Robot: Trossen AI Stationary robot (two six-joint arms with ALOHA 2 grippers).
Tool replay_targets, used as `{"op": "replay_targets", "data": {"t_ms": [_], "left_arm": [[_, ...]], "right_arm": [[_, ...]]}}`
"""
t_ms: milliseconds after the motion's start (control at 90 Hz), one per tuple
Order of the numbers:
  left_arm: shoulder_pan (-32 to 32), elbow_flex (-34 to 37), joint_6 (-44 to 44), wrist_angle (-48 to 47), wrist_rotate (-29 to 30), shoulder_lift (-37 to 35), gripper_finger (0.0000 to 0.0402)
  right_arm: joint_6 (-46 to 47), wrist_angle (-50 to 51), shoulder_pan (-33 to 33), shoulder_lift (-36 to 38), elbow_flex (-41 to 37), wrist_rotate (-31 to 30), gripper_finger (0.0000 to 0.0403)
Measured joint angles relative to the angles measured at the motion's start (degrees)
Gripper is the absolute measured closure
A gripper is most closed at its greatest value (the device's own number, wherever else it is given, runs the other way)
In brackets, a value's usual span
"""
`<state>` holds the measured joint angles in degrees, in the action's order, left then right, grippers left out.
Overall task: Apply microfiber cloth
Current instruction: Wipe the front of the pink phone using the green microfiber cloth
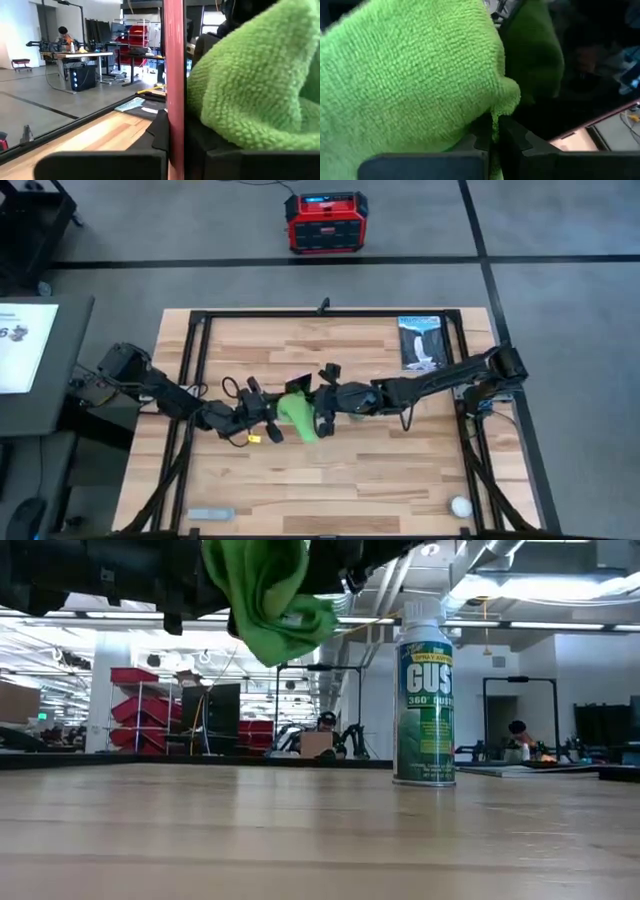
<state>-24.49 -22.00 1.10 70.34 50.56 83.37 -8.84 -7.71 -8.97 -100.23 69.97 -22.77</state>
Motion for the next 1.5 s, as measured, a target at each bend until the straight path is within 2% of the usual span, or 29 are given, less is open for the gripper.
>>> {"op": "replay_targets", "data": {"t_ms": [311, 589, 744, 1167, 1500], "left_arm": [[0.0, 0.0, -0.9, 0.2, -0.6, -0.1, 0.0398], [0.1, -0.1, -1.4, -0.1, -0.9, -0.1, 0.0398], [0.1, -0.1, -1.6, -0.3, -0.9, 0.0, 0.0398], [0.1, 0.0, -1.3, -0.9, -0.9, 0.0, 0.0398], [0.1, 0.0, -1.8, -0.7, -0.9, 0.0, 0.0398]], "right_arm": [[-3.5, 3.5, 1.1, 3.2, 1.6, 0.8, 0.0403], [-8.0, 6.9, 1.2, 8.0, 4.5, -2.4, 0.0403], [-7.4, 7.9, 1.5, 8.2, 4.8, -2.7, 0.0403], [-3.8, 8.1, 1.4, 3.4, 4.8, -0.6, 0.0403], [-8.0, 7.4, 2.6, 9.5, 4.7, -1.1, 0.0403]]}}
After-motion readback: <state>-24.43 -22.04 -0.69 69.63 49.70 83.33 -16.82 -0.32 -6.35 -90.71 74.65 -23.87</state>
